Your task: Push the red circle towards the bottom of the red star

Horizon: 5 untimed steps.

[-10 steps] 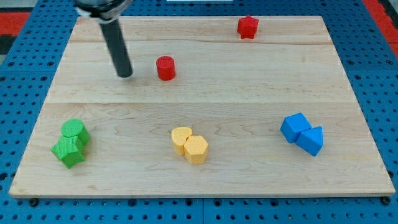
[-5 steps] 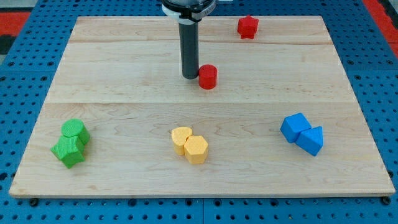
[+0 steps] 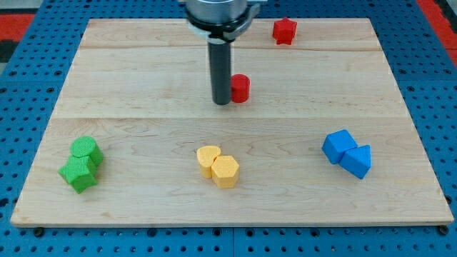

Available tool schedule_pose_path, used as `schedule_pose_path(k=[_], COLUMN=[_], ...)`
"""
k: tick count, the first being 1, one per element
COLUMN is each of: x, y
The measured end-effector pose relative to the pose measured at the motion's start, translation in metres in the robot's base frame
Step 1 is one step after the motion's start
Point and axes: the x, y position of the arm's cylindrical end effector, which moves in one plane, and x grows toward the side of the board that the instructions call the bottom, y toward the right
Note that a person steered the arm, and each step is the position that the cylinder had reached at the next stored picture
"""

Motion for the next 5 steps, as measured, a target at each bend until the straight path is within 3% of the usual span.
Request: schedule_pose_path(k=[5], x=[-0.063], y=[0.068])
